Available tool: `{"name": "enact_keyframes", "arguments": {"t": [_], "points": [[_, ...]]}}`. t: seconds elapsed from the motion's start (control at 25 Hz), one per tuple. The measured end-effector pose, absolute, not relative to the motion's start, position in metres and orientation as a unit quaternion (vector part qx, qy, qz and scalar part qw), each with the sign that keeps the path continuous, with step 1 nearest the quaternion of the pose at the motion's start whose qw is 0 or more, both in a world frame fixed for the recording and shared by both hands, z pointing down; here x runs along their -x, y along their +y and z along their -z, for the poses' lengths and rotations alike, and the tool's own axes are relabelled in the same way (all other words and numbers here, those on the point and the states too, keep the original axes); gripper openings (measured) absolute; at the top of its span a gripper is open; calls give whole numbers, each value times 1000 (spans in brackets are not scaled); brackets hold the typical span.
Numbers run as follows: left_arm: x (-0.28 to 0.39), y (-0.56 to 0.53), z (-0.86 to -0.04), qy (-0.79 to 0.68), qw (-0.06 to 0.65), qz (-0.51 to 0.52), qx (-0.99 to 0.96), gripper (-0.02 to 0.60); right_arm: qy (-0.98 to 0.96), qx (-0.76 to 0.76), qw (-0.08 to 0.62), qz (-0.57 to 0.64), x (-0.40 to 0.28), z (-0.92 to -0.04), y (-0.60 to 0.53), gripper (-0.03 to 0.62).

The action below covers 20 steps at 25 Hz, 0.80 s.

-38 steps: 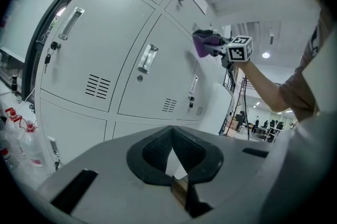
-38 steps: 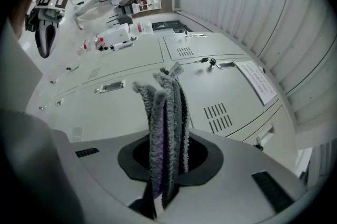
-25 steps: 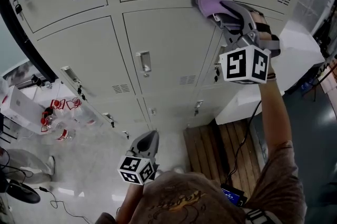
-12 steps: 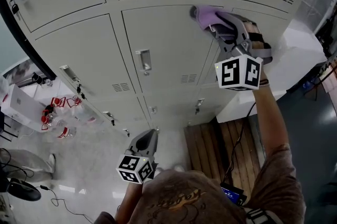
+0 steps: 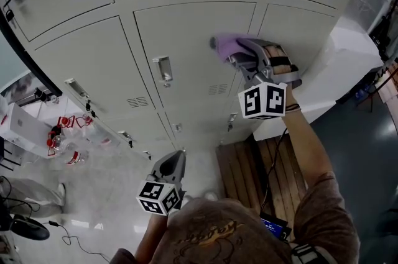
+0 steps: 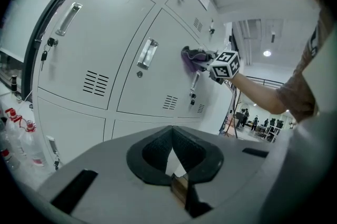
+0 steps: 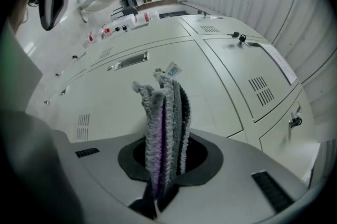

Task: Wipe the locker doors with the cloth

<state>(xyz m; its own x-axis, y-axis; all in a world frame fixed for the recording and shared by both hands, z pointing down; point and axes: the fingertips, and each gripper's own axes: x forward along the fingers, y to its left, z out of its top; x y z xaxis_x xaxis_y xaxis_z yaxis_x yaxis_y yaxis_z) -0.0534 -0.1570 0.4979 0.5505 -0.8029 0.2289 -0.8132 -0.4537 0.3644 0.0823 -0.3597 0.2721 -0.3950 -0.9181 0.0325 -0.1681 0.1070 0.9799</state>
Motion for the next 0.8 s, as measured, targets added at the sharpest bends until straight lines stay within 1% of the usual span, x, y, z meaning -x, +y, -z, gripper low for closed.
{"name": "enact_keyframes", "arguments": {"t": [0.4,0.8], "points": [[52,-155,-499,-473,223,-12,-852,5,-679,-398,380,485,-74,-337,-360,52],[54,-153,-500,-478,225,-9,-849,3,-714,-360,426,422,-63,-422,-359,52]]}}
